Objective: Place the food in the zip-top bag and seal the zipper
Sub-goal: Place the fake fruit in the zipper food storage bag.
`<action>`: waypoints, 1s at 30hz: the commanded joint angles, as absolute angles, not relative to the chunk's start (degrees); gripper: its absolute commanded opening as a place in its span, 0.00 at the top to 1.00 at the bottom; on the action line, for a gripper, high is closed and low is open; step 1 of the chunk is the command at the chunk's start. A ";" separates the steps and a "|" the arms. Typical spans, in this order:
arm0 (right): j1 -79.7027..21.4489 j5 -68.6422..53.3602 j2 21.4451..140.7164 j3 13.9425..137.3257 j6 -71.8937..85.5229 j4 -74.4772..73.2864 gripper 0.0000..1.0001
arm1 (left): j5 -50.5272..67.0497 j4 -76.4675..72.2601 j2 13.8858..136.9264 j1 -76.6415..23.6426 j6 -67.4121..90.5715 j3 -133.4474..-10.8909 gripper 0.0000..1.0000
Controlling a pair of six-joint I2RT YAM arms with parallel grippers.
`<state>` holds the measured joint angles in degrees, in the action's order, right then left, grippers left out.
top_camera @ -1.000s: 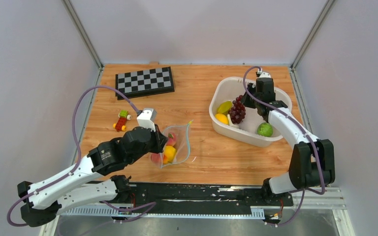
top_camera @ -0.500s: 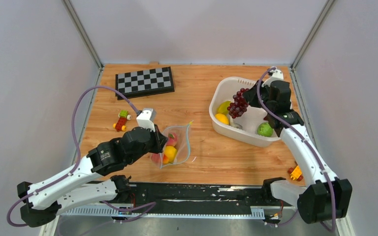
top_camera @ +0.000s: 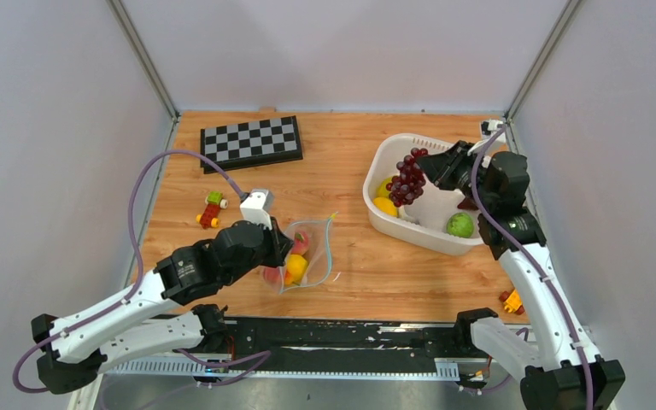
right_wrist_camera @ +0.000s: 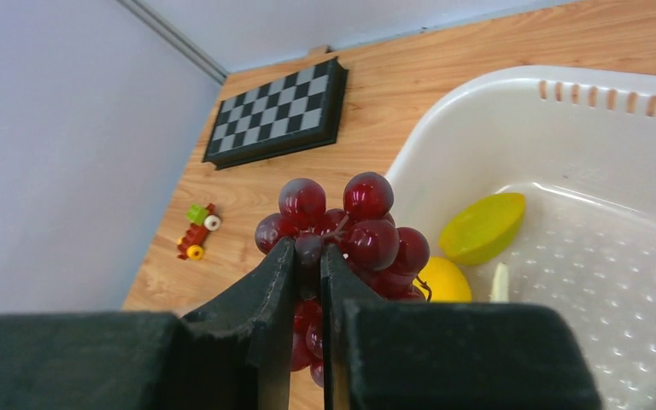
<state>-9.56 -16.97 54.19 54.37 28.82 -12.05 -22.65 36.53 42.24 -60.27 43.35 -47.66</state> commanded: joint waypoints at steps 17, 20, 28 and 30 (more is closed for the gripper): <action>-25.29 -25.31 48.48 54.94 38.12 1.89 0.99 | -20.30 32.00 44.64 -60.23 44.38 -47.99 1.00; -30.99 -22.37 49.00 55.32 37.34 3.16 0.99 | -20.30 32.21 44.47 -60.24 44.38 -48.19 1.00; -43.65 -17.02 54.45 56.96 35.47 6.73 0.98 | -20.25 32.68 44.51 -60.22 44.12 -48.68 1.00; -46.06 -16.02 56.08 57.42 34.05 6.94 0.98 | -20.57 32.77 44.35 -60.23 44.05 -48.77 1.00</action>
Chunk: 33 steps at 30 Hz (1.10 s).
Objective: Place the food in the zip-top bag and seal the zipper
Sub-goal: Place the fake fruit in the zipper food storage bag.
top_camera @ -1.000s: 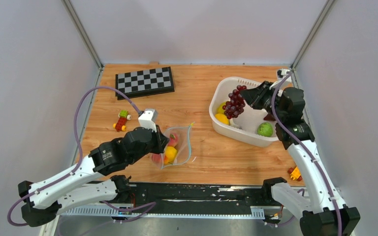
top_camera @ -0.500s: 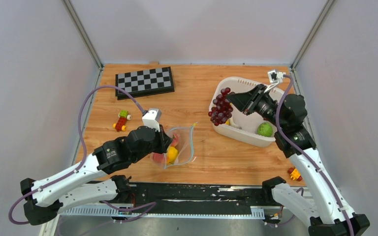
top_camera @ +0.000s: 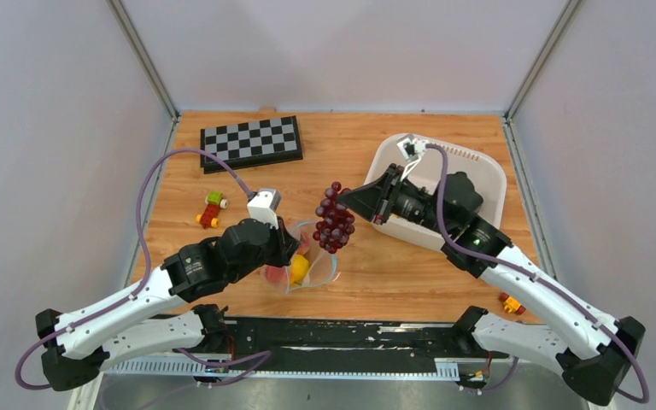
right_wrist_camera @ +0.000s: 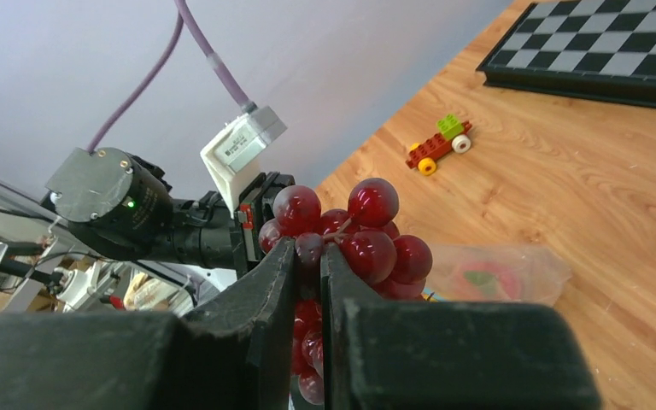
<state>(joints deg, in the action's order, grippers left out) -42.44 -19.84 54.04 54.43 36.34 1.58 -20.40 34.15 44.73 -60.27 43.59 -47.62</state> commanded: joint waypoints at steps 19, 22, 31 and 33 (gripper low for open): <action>-56.94 -10.60 63.62 51.86 10.74 11.21 0.92 | -23.61 34.55 41.73 -60.25 45.13 -49.52 1.00; -56.91 -12.30 63.40 52.15 7.69 6.44 0.89 | -23.64 34.51 41.54 -60.26 45.41 -49.34 1.00; -56.87 -22.25 60.01 50.24 6.33 6.26 0.60 | -23.84 33.61 41.73 -60.28 46.72 -48.46 1.00; -56.86 -24.16 60.71 50.75 6.41 6.02 0.59 | -23.86 33.62 41.98 -60.29 46.76 -48.68 1.00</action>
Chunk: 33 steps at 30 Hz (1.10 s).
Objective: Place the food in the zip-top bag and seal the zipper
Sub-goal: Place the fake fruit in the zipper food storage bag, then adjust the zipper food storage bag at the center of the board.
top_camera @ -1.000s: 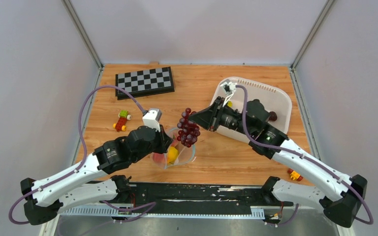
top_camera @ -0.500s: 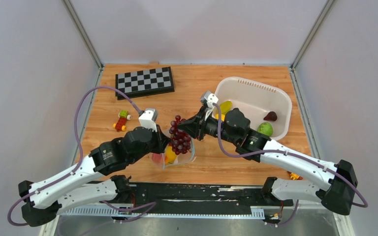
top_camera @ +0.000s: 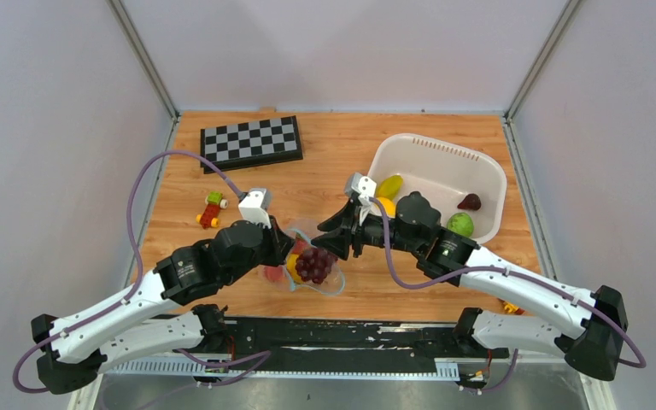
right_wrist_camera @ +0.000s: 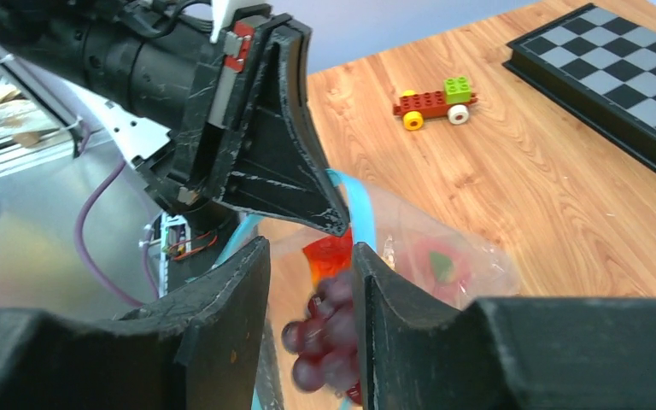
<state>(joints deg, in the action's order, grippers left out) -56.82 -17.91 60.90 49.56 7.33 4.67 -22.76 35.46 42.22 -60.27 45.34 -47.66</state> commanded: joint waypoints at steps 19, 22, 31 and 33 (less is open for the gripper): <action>-60.29 -7.10 50.36 37.80 30.40 -2.39 0.42 | -23.86 33.43 41.90 -60.25 46.97 -48.29 1.00; -65.13 -0.90 49.82 33.30 35.33 2.52 0.42 | -23.42 32.66 42.11 -60.25 47.14 -47.89 1.00; -75.94 19.47 62.94 35.22 36.61 8.73 0.45 | -22.97 32.70 42.16 -60.24 46.85 -47.83 1.00; -76.04 21.82 65.68 36.41 36.74 8.36 0.50 | -22.59 32.86 41.90 -60.25 46.89 -47.62 1.00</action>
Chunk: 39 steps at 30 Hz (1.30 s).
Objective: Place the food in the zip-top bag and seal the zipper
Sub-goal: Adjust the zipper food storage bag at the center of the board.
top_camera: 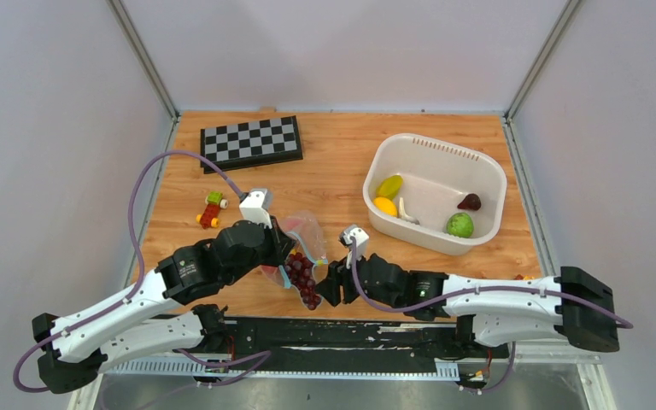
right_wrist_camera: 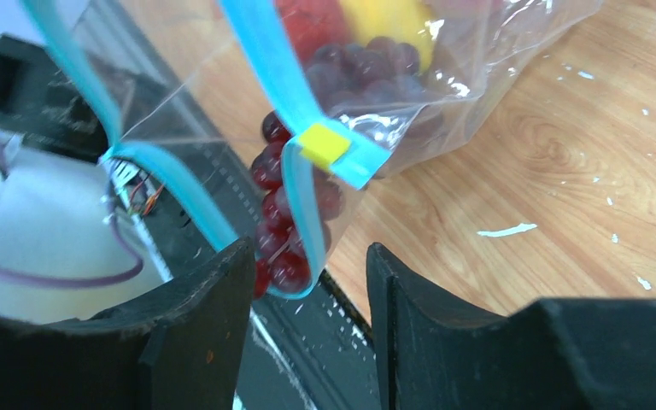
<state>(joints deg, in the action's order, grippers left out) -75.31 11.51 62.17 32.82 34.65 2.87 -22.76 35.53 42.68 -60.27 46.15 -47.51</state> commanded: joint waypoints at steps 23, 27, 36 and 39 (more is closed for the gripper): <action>-79.50 25.57 71.01 36.85 29.63 10.76 0.70 | -24.08 33.86 39.66 -60.23 46.42 -46.56 1.00; -80.34 29.65 71.98 38.38 30.45 5.57 0.71 | -23.99 33.85 39.99 -60.28 46.41 -46.77 1.00; -81.97 32.25 71.48 37.99 29.21 2.87 0.79 | -24.07 33.82 40.39 -60.26 46.33 -46.80 1.00; -82.18 31.99 71.81 37.94 29.19 2.72 0.80 | -24.00 33.46 40.59 -60.28 46.42 -46.68 1.00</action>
